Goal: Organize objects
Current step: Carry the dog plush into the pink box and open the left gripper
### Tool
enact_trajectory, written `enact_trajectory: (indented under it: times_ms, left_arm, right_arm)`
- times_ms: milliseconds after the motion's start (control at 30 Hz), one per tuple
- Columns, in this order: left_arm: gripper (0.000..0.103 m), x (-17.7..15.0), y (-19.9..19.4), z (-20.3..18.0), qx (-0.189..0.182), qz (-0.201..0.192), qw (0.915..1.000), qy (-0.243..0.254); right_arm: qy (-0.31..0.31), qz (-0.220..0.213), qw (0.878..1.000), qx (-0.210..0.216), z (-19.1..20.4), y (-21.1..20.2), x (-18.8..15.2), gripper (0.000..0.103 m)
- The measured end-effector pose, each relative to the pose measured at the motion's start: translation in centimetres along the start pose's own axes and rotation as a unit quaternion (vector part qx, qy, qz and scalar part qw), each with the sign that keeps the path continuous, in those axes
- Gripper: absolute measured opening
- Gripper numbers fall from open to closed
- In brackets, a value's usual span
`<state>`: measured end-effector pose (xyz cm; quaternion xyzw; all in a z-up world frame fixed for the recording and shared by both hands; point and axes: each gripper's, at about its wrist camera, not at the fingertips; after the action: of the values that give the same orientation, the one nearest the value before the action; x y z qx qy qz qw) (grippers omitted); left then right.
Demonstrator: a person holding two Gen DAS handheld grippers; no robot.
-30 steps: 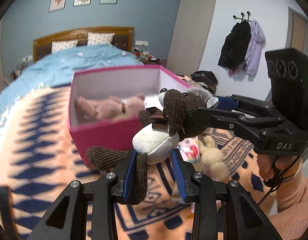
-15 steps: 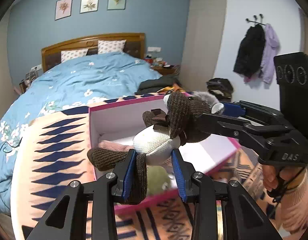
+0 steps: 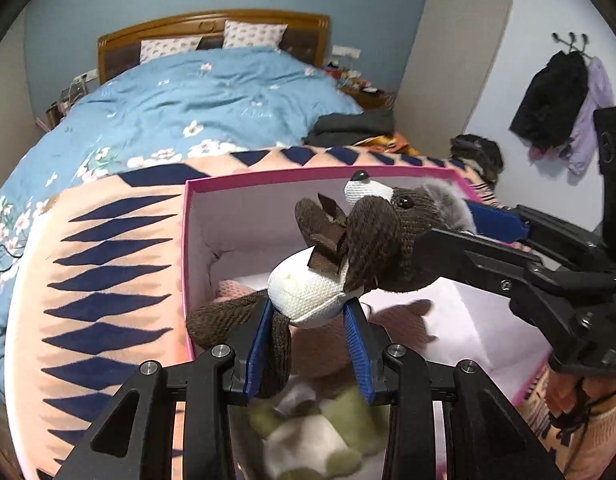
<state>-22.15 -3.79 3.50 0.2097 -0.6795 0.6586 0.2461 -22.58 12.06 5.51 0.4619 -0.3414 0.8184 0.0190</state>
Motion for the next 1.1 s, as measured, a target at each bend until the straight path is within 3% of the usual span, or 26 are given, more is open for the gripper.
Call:
enact_trajectory:
  times_ms: [100,300,367,433,600,767,833,1100]
  left_arm:
    - [0.037,0.5,0.7,0.0,0.024,0.007,0.9997,0.000]
    - [0.040,0.9,0.9,0.5,0.034,0.009,0.9993,-0.015]
    - [0.042,0.8,0.4,0.6,0.036,0.001,0.9992,-0.016]
    - [0.044,0.4,0.0,0.6,0.035,-0.009,0.9993,-0.013]
    - [0.061,-0.7,-2.0,0.7,0.017,-0.040,0.9989,-0.019]
    - [0.066,-2.2,-5.0,0.5,-0.002,-0.081,0.9966,-0.017]
    - [0.077,-3.0,-6.6,0.2,-0.002,-0.104,0.9944,-0.013]
    - [0.084,-6.3,-10.8,-1.4,-0.010,-0.153,0.9881,-0.003]
  right_arm:
    - [0.011,0.012,1.000,-0.002,-0.8,1.3,0.7,0.057]
    - [0.050,0.034,0.998,-0.014,-2.3,3.1,1.2,0.058]
    - [0.050,0.038,0.998,-0.020,-2.3,3.1,0.9,0.064]
    - [0.050,0.037,0.998,-0.015,-2.4,3.0,0.7,0.064]
    - [0.049,0.029,0.998,-0.006,-1.8,1.7,0.2,0.064]
    - [0.039,0.011,0.999,0.013,-0.6,-0.6,-0.8,0.064]
    - [0.033,0.002,0.999,0.021,0.1,-1.7,-1.3,0.064]
    - [0.006,-0.023,0.999,0.043,2.5,-6.1,-4.0,0.067]
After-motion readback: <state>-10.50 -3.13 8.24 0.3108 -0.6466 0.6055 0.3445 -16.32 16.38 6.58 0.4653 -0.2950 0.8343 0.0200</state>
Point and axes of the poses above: each gripper's, at about its wrist camera, not at the fingertips, and y roughly the way its jaws point, z to its left, x to its top, and after that the axes turned 10 degrees about x, right-handed
